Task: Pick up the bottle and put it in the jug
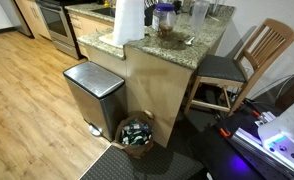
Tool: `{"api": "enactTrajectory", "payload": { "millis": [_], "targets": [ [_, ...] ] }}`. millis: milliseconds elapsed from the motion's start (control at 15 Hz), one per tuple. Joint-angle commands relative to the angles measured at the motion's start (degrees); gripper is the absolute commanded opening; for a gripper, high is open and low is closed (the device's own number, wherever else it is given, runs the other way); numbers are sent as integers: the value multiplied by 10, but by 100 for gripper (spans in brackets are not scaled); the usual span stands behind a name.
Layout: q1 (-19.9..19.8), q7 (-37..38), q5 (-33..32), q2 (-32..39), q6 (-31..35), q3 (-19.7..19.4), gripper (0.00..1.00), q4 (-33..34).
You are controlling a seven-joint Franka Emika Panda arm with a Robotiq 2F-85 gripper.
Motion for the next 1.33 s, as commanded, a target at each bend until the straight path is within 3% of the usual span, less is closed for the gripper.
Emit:
{"api": "enactTrajectory", "payload": {
  "millis": [0, 1000, 1067, 1267],
  "targets": [
    [6, 9, 3, 32, -44, -10, 22, 42],
    [0, 78, 10, 104, -57, -13, 22, 97],
    [1, 80, 10, 108, -58, -12, 72, 100],
    [3, 98, 6, 114, -64, -15, 88, 109]
  ]
}}
